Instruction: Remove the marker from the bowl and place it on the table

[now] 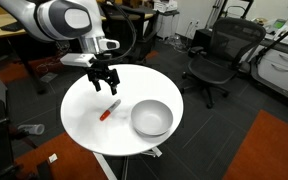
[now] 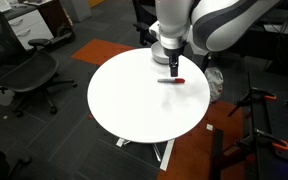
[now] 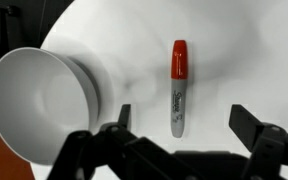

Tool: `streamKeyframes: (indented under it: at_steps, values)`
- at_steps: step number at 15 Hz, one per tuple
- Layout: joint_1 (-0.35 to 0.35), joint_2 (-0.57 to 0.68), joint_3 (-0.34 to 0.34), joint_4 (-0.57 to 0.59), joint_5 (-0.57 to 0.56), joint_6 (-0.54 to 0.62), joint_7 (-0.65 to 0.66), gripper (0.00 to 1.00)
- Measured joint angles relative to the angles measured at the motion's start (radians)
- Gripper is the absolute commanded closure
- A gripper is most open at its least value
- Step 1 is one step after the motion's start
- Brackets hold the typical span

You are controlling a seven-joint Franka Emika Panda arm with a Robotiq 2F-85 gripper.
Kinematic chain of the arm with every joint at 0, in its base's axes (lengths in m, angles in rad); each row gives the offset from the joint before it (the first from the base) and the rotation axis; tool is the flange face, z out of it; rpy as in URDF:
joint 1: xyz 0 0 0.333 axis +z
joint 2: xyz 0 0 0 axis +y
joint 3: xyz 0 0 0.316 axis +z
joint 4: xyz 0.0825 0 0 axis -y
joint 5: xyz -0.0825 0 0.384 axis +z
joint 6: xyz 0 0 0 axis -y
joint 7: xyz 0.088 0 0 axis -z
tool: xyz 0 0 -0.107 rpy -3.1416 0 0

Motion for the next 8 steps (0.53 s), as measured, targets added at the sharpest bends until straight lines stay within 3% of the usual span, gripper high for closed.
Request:
streamKeyframes:
  at_steps: [8]
  values:
    - [-0.001,-0.069,0.002,-0.058,0.001,0.000,-0.003,0.00]
